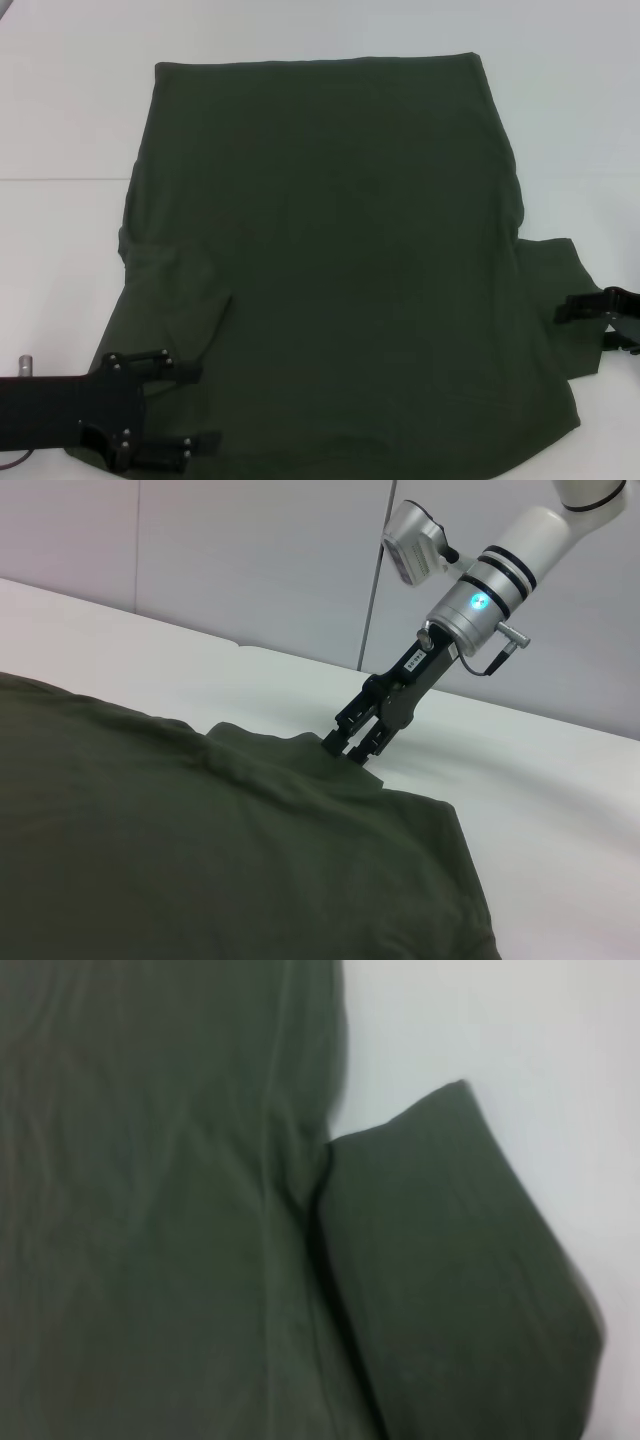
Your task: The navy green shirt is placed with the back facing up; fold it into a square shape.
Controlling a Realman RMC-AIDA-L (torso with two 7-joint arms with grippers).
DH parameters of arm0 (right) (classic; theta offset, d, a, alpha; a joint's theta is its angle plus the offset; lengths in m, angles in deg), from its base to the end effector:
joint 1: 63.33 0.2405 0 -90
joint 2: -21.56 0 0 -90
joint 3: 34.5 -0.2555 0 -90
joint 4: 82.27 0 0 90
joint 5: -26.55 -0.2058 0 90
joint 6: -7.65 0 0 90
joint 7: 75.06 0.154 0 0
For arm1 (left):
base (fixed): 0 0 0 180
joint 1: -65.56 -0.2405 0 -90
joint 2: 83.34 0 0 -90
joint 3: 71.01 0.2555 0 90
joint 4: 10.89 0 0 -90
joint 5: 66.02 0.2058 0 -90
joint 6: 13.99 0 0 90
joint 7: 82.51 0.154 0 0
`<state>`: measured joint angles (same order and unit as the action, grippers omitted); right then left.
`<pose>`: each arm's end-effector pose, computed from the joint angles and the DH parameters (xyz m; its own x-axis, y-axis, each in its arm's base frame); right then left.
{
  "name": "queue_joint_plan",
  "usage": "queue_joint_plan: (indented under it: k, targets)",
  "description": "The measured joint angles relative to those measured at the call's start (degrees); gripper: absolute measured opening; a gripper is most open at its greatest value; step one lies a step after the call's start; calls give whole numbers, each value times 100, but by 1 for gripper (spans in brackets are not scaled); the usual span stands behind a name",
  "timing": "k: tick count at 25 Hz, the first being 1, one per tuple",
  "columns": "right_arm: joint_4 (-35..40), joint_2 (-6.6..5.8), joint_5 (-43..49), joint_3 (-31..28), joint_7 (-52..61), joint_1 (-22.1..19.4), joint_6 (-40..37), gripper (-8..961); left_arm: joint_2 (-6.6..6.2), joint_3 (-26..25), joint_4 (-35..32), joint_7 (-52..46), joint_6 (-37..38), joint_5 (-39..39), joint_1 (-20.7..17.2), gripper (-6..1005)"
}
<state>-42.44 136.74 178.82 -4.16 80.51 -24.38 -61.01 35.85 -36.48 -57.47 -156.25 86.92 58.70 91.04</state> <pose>0.3290 0.3856 0.0360 -0.0597 -0.8785 -0.4740 -0.9600 0.1807 -0.2139 -0.2795 0.2900 0.0144 0.8786 0.2687 0.3947 0.3433 -0.9300 -0.1311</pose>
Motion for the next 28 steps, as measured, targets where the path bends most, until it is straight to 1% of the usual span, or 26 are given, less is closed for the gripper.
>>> queue_joint_plan:
  k: [6,14,24,28]
  targets:
    - [-44,49,3,1,-46,101,-9,839,8,1,0,0,-6,0,1,875]
    - [-50,57,5,-1,-71,148,23,840,15,1,0,-9,-15,0,1,876]
    - [-49,67,4,-2,-90,177,57,775,15,1,0,-17,-29,0,53,875]
    - [-80,92,4,0,-94,209,87,744,11,1,0,-17,-29,0,68,875]
